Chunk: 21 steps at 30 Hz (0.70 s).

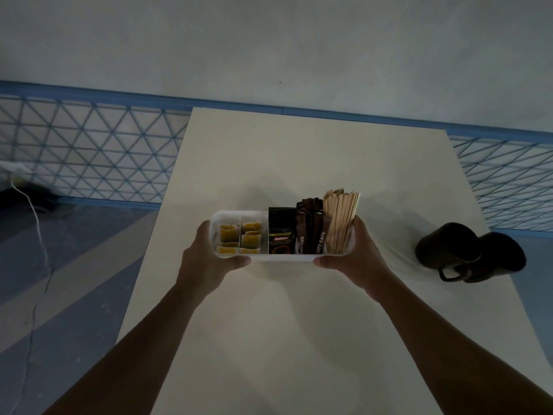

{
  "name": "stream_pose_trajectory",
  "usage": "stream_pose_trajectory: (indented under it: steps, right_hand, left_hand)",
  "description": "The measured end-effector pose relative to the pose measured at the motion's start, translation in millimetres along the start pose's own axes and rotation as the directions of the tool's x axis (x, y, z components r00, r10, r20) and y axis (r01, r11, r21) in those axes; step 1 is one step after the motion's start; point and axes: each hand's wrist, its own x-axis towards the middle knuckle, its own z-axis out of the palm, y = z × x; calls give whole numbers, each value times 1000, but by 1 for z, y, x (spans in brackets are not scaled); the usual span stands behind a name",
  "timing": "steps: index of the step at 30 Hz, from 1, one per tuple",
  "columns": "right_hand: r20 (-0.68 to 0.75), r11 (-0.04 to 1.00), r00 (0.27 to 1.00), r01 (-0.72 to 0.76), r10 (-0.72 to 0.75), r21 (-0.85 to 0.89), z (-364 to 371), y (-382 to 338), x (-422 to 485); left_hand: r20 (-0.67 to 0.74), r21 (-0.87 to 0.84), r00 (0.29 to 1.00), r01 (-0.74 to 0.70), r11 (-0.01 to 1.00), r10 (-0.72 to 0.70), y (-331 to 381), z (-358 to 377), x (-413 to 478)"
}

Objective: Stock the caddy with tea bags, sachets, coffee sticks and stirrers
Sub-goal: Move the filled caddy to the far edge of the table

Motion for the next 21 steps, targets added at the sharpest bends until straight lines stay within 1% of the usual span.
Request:
stream_pose_trajectory:
  steps: [5, 10, 13, 21]
  right_hand:
    - [12, 999, 1000, -14, 14, 28, -30, -2, 25]
    - [-58, 999, 998, -12, 15, 41, -73, -3, 64]
    - [-104, 1000, 995, -8, 9, 6, -99, -3, 89]
    - [-120, 999, 992, -26, 31, 37, -169, 6, 163]
  left_hand:
    - [-14, 10, 1000, -23, 1000, 23, 32, 14, 25]
    - [7, 23, 998, -68, 997, 68, 78, 37, 69]
    - [26, 52, 995, -93, 994, 92, 103, 51, 98]
    - [50, 62, 991, -124, 990, 121, 166, 100, 167]
